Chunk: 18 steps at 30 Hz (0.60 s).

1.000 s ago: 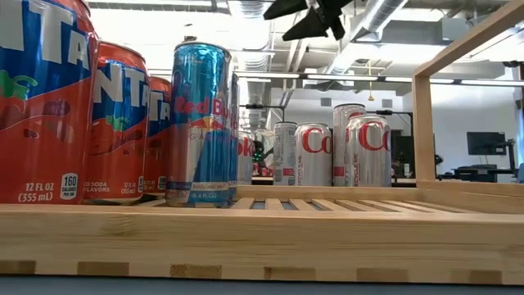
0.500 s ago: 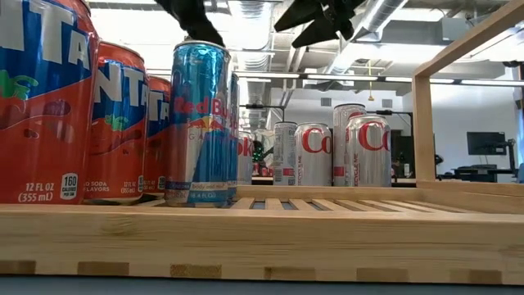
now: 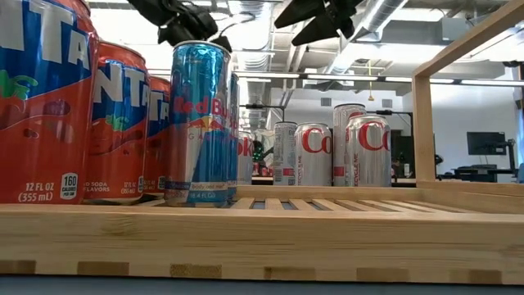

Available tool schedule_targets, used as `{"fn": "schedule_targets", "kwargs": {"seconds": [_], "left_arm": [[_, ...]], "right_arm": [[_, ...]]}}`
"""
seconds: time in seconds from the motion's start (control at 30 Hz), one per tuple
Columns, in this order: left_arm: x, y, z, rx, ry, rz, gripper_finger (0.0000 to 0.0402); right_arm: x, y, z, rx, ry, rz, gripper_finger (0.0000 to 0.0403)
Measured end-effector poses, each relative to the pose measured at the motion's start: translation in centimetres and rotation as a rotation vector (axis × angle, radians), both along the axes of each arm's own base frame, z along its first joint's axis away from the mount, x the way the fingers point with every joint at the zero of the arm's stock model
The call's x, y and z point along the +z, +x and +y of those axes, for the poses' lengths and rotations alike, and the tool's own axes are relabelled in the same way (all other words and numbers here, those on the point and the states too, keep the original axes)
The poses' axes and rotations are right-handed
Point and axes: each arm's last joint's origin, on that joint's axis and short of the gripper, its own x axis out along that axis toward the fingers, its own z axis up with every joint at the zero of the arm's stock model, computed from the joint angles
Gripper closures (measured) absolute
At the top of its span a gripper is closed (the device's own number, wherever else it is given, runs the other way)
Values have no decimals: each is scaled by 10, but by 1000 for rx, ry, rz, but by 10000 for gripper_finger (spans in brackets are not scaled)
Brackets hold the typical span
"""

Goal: Place canned beverage on shelf
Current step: Put the blue soda can on the shelf aligned with the other blue soda can

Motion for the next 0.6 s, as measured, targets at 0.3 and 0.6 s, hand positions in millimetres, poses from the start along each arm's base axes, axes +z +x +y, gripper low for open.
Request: {"fn": "schedule_targets", "kwargs": {"seconds": [0.3,0.6], "left_arm": [[-34,14,14,24,-67,82,109],[-43,19,14,50,-45,142,109]], "right_arm": [[0,0,1,5,0,4,112],[-3,-2,1,-4,15,30,112]]}}
